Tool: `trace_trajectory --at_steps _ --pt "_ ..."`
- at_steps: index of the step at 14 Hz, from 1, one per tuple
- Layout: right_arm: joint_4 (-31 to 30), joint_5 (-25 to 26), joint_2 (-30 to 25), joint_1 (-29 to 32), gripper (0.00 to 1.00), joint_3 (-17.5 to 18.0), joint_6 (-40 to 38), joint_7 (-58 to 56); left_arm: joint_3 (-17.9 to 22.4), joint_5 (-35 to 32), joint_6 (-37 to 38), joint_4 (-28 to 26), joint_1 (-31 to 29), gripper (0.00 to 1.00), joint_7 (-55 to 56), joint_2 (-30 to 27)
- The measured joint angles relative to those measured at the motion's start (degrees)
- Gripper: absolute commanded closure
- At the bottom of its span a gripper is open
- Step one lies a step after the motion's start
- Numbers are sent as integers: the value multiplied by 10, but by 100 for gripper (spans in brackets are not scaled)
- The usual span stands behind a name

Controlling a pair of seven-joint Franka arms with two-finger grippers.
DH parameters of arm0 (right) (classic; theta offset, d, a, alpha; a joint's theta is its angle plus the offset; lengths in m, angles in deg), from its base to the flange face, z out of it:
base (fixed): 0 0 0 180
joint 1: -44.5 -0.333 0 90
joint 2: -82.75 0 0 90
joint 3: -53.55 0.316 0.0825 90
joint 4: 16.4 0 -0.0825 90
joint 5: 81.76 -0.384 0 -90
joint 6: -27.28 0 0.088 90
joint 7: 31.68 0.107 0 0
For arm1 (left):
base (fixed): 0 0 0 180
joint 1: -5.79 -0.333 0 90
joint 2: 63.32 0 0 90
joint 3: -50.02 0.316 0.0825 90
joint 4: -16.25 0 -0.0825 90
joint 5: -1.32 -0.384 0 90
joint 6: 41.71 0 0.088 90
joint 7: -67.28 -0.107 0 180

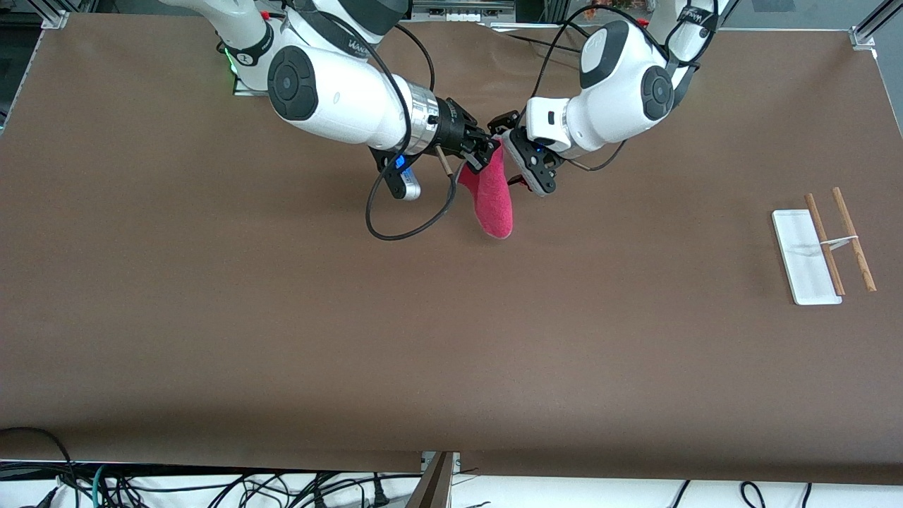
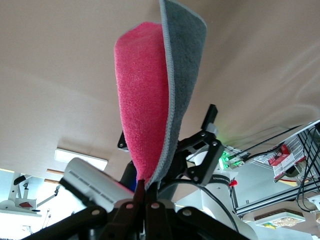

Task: Pass towel and hang on rack
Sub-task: 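Close the left gripper on the hanging towel beside the right gripper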

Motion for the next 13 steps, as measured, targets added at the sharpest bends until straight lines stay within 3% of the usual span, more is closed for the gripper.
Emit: trace_trajectory --at_steps 2,7,8,13 --pt "0 0 0 0 100 0 0 0 0 0 -15 0 0 16 1 0" --pt "0 0 0 0 100 0 0 0 1 0 -39 -1 -1 87 9 8" --pt "0 0 0 0 100 0 0 0 1 0 -45 -1 -1 97 9 11" --pt "0 0 0 -1 100 0 0 0 1 0 -47 -1 -5 100 9 16"
